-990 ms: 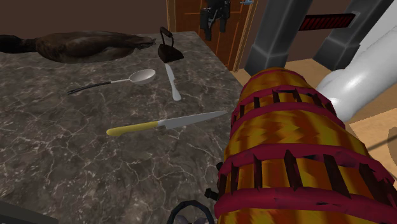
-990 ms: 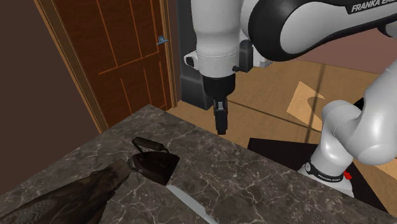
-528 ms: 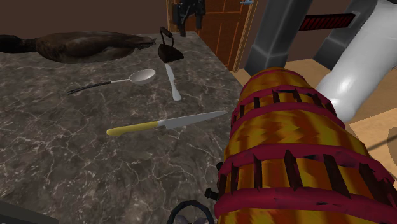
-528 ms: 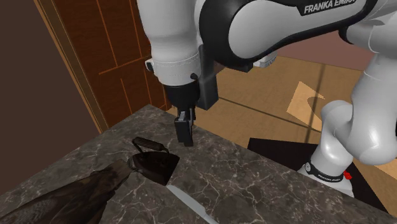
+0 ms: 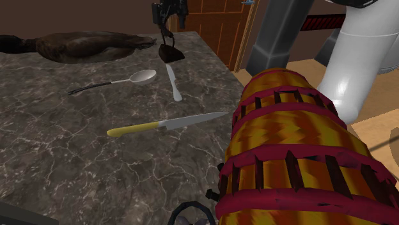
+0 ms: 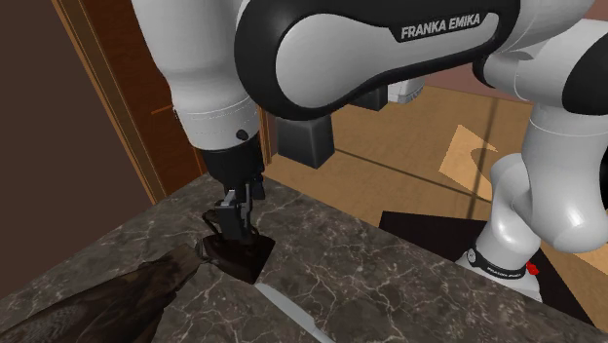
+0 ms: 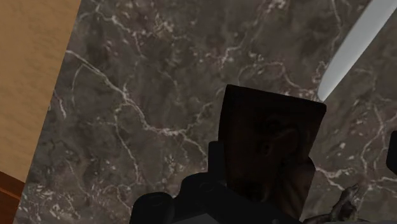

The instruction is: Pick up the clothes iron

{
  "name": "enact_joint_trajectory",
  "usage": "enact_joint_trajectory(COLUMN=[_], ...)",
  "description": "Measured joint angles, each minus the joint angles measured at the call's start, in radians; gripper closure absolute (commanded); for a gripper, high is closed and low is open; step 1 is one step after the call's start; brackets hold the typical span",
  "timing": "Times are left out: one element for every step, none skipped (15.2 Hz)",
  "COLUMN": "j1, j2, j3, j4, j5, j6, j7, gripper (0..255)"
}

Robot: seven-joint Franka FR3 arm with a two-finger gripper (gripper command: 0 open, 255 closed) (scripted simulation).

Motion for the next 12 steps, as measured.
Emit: enact_joint_trajectory(j1=[-0.001, 0.000, -0.002, -0.002, -0.003, -0.003, -0.004, -0.004, -0.004, -0.004, -0.003, -0.003], j2=[0.002, 0.003, -0.001, 0.000, -0.002, -0.003, -0.004, -0.004, -0.005, -0.005, -0.005, -0.005], j3=[0.000, 0.000, -0.001, -0.001, -0.001, -0.001, -0.001, -0.001, -0.001, -0.001, -0.001, -0.001], j4=[-0.008, -0.019, -0.039, -0.049, -0.065, -0.072, -0.076, -0.078, -0.079, -0.080, -0.080, -0.080], j5=[0.000, -0.001, 0.000, 0.000, 0.000, 0.001, 0.001, 0.001, 0.001, 0.001, 0.001, 0.001], j6=[0.010, 0.022, 0.038, 0.049, 0.063, 0.069, 0.073, 0.075, 0.076, 0.076, 0.077, 0.077], j7=[0.000, 0.001, 0.000, 0.000, 0.001, 0.001, 0.001, 0.001, 0.001, 0.002, 0.002, 0.002], gripper=[0, 0, 0, 0, 0, 255, 255, 255, 255, 255, 255, 255])
